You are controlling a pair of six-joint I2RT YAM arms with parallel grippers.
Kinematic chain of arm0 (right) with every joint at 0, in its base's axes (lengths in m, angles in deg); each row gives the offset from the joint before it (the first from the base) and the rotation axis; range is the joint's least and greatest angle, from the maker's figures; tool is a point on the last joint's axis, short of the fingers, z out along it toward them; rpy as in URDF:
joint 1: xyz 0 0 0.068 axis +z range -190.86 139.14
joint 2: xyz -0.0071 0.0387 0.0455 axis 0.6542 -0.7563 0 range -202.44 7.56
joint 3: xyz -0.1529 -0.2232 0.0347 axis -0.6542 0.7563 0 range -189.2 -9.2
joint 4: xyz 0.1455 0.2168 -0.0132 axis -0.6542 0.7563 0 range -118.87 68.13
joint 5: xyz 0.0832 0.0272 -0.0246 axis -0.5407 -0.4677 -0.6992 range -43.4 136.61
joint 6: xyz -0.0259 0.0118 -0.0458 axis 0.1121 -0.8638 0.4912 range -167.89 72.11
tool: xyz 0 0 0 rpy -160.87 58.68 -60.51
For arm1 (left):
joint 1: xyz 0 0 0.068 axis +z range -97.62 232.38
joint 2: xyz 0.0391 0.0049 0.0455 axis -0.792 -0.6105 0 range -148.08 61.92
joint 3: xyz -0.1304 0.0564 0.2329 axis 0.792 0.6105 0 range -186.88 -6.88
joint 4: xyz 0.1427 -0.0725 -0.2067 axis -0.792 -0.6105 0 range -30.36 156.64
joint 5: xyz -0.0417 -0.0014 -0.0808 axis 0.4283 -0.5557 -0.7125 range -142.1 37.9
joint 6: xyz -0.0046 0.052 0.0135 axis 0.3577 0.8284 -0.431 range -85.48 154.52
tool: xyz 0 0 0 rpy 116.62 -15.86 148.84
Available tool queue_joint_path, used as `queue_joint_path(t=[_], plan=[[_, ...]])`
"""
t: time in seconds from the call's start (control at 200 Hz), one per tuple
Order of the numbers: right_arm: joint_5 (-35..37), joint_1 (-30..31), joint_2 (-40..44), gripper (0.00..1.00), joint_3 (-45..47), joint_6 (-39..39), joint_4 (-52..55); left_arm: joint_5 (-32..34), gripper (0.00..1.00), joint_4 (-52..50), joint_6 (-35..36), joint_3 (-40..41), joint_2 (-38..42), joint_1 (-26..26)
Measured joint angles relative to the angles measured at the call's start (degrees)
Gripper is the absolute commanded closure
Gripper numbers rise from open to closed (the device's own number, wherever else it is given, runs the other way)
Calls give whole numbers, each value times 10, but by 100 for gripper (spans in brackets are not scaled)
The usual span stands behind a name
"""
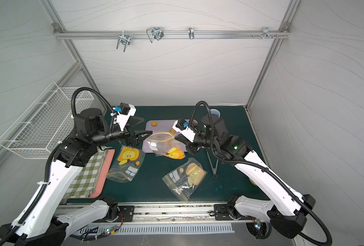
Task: Put the cookies into a resealable bag to prevent moisture
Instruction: Adjust the ziploc bag at the center of the board, then close the ziploc bag.
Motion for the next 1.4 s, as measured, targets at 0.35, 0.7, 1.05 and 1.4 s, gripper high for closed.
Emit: queue_joint_path(t=[0.35,0.7,1.05,1.4], plan=[[-50,0,-3,100,-80,20,111,-42,16,-65,52,-57,-60,-121],[-98,0,-7,100,-85,39,158,-26,21,-138,107,-110,-116,-171],[-107,0,-8,100,-85,42,162,-9,65,-194,143,-143,-155,-218],[-97,0,-8,100,-85,43,162,15,81,-206,151,-145,-160,-223]])
